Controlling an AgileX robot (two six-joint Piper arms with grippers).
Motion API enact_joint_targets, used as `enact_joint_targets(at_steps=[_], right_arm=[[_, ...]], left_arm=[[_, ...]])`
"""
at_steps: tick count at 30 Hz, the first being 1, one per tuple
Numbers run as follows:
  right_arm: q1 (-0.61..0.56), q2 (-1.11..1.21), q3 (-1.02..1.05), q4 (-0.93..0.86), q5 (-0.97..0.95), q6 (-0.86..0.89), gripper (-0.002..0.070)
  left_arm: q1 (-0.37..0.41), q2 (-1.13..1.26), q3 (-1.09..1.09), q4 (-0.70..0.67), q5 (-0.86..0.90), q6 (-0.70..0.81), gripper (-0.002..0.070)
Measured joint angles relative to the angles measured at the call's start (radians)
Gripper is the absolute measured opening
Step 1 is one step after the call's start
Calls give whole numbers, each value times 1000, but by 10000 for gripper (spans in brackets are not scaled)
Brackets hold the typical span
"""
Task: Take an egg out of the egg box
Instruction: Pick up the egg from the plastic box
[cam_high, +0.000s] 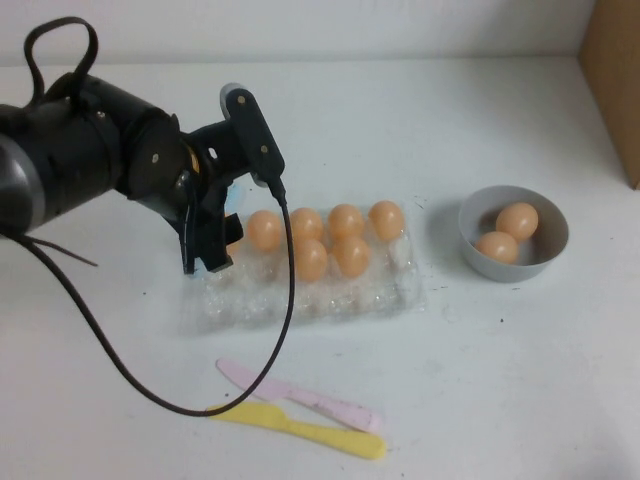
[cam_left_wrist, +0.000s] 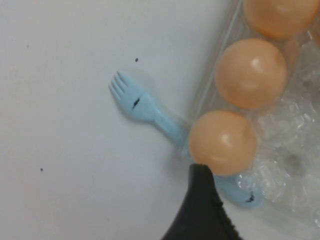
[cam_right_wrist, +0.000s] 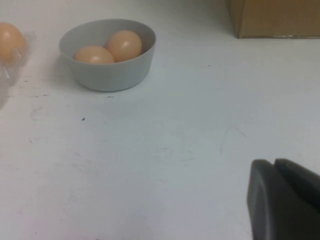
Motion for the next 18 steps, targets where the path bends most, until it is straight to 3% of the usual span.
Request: enact_joint_targets(at_steps=[8,18], right_arm=[[0,0,0,0,0,0,-17],[0,0,0,0,0,0,-17]], left_arm=[[38,60,0,1,-63,147,419],[43,110,0,-4,-112,171,417]])
